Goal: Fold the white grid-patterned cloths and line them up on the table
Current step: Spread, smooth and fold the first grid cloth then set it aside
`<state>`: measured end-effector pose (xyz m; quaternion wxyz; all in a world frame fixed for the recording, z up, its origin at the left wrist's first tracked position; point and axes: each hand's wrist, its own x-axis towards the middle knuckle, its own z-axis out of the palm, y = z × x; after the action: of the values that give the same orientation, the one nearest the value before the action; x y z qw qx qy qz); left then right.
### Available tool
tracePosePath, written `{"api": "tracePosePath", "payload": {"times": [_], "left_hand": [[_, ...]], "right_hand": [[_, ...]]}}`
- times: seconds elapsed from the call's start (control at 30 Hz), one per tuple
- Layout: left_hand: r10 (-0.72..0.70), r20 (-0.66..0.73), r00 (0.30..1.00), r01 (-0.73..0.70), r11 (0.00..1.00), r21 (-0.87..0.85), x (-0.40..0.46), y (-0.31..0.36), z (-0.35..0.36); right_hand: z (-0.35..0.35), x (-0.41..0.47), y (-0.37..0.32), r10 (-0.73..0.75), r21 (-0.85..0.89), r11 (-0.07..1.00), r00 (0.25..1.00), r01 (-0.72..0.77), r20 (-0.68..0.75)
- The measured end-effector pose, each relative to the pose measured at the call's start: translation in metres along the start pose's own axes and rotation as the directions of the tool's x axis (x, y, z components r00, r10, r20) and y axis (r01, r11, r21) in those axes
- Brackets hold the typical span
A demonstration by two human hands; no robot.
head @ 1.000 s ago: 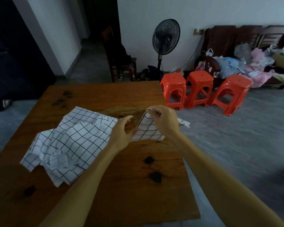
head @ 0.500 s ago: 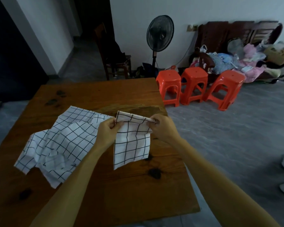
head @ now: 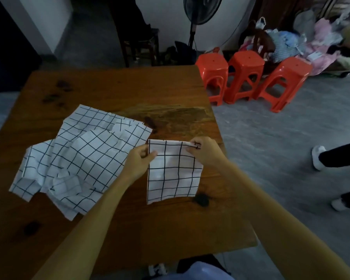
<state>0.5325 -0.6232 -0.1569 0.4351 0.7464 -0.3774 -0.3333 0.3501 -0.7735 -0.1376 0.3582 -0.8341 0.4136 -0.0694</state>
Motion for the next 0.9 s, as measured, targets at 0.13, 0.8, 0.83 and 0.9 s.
{"api": "tracePosePath", "payload": {"times": [0.13, 0.8, 0.83, 0.9], "left_hand": [[-0.049, -0.041, 0.998, 0.051, 0.998, 0.035, 0.034, -0.011, 0.011], [-0.193, 0.004, 0.981, 0.180, 0.924, 0.339, 0.115, -0.089, 0.063], [-0.185, -0.004, 0.983, 0.174, 0.916, 0.362, 0.115, -0.092, 0.064], [-0.162, -0.037, 0.986, 0.163, 0.899, 0.407, 0.116, -0.099, 0.066]], "right_hand": [[0.006, 0.038, 0.011, 0.016, -0.041, 0.999, 0.998, -0.013, 0.053], [0.043, 0.110, 0.079, -0.114, -0.044, 0.993, 0.992, 0.111, -0.058], [0.043, 0.111, 0.079, -0.133, -0.048, 0.990, 0.988, 0.130, -0.072], [0.045, 0.110, 0.080, -0.171, -0.057, 0.985, 0.981, 0.166, -0.094]]}}
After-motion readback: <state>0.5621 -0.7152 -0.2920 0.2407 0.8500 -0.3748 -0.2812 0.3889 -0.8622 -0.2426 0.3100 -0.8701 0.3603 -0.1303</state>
